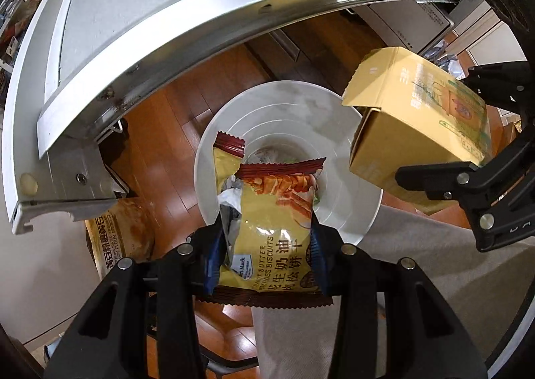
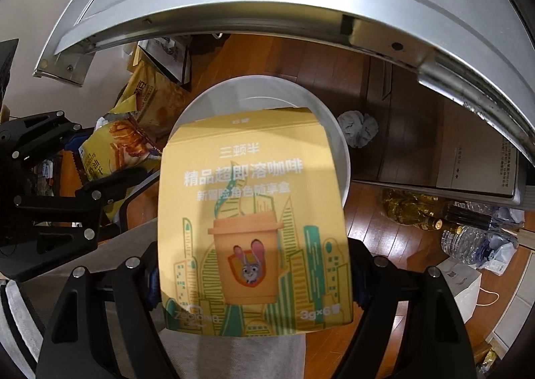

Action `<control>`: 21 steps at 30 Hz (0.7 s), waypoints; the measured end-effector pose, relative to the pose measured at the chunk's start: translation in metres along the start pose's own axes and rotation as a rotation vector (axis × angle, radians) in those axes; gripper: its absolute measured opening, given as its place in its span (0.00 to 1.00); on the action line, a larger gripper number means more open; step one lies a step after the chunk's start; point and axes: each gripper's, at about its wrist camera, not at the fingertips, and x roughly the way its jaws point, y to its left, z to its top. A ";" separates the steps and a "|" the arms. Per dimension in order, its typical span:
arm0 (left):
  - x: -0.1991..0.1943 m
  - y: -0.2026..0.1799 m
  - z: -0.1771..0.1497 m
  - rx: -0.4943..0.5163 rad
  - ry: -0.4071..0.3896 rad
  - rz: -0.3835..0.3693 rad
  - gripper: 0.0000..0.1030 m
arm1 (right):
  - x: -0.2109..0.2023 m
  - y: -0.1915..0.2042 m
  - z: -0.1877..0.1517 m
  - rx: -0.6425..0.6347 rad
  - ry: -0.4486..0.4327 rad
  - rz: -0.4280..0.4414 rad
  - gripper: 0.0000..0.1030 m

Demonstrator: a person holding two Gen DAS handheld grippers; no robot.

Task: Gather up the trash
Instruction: 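Open both tools to drop the box and packet into the bin, then grasp the dark square cake with the right tool while the left tool approaches the gold butter tub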

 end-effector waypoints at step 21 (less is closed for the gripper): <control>-0.019 0.012 -0.002 -0.022 -0.014 -0.030 0.82 | -0.028 -0.016 -0.007 0.034 -0.037 -0.013 0.89</control>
